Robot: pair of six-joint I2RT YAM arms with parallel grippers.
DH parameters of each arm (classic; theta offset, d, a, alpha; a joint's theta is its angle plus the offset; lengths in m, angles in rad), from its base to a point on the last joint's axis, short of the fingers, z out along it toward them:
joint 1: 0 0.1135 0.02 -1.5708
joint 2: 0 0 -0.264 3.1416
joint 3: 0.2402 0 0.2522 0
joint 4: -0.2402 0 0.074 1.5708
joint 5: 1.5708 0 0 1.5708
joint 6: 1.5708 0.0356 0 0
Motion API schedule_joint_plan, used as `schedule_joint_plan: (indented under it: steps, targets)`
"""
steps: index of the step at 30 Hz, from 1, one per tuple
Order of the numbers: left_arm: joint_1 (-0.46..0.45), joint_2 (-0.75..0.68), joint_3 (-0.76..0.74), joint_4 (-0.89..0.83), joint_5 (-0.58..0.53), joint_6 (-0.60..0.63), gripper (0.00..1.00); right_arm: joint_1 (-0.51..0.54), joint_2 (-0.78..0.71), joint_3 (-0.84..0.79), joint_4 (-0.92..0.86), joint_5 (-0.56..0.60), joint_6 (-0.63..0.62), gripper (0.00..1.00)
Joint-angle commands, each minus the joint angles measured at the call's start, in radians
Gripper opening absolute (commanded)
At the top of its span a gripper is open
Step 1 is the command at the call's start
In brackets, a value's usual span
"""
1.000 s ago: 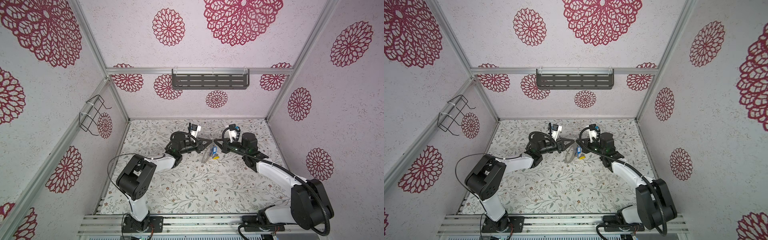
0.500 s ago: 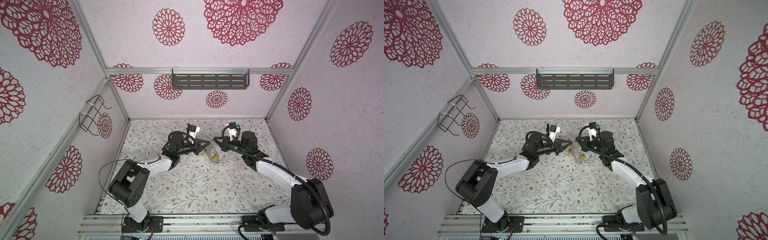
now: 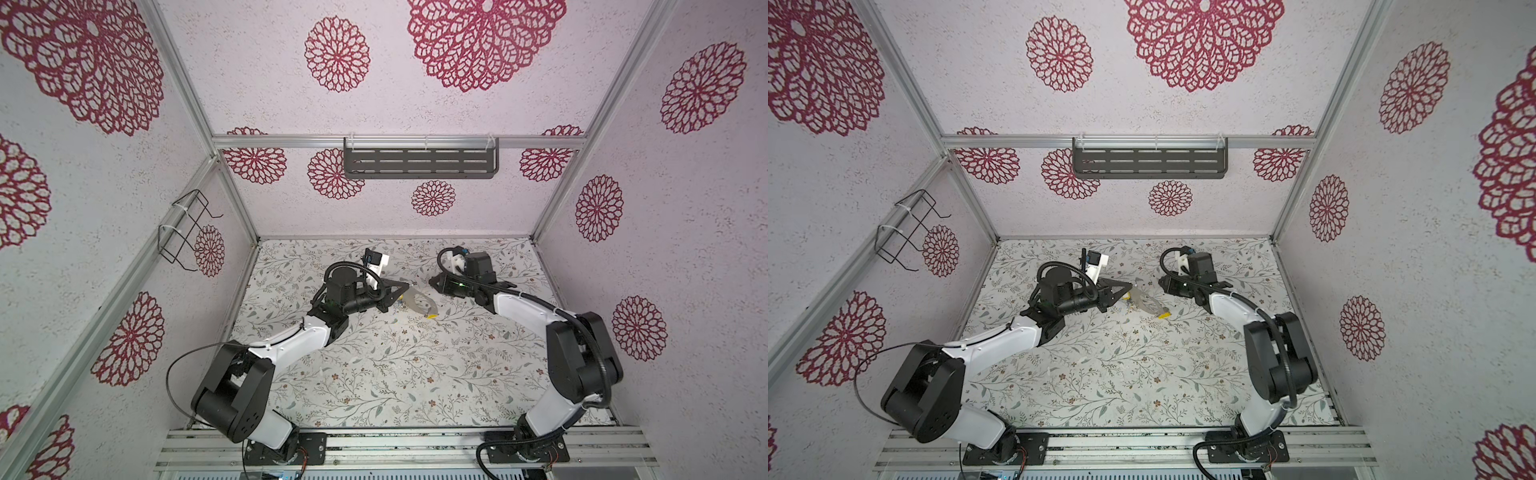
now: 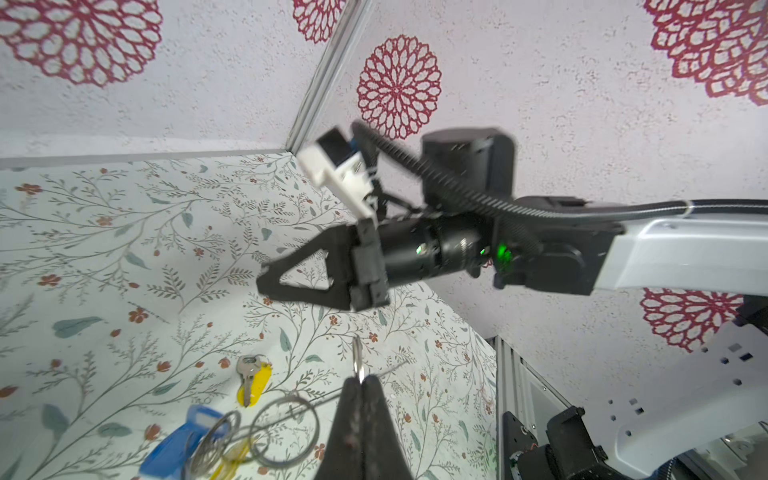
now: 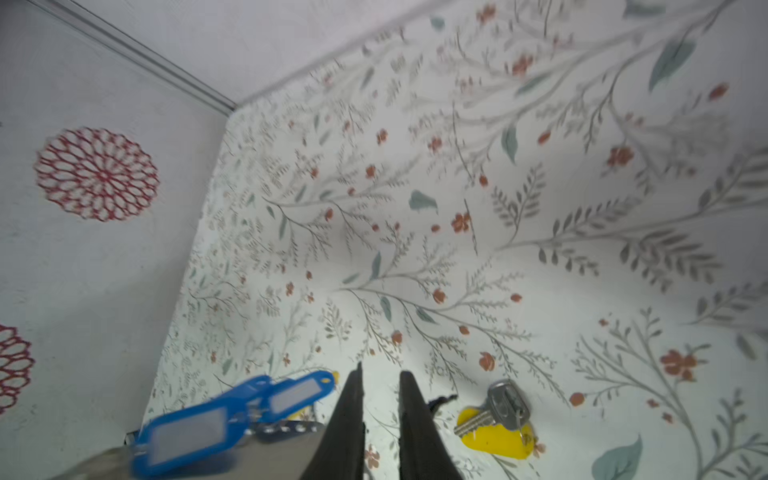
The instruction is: Remove the keys from the keyring
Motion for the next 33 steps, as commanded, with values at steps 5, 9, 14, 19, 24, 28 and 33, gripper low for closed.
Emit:
schedule_joint_plan:
  steps: [5,9,14,19,24,28,33]
  targets:
    - [0.049,-0.213,-0.102,-0.158,-0.162,0.127,0.0,0.078,0.124,0.034,-0.001,-0.055,0.098,0.16]
    - [0.057,-0.251,-0.122,-0.178,-0.205,0.156,0.0,0.065,0.139,0.024,-0.073,0.017,0.067,0.15]
    - [0.057,-0.19,-0.083,-0.203,-0.184,0.14,0.0,-0.023,0.095,-0.074,-0.088,0.027,0.047,0.15]
    - [0.032,-0.097,-0.022,-0.2,-0.174,0.117,0.0,-0.12,0.034,-0.156,-0.104,0.028,0.013,0.16]
    - [0.004,0.047,0.103,-0.2,-0.193,0.053,0.0,-0.16,-0.035,-0.172,-0.152,0.049,-0.019,0.15]
    - [0.004,0.149,0.217,-0.213,-0.198,-0.004,0.0,-0.169,-0.132,-0.175,-0.172,0.062,-0.016,0.19]
    - [0.04,0.242,0.306,-0.281,-0.254,-0.024,0.0,-0.186,-0.27,-0.179,-0.205,0.174,-0.043,0.31]
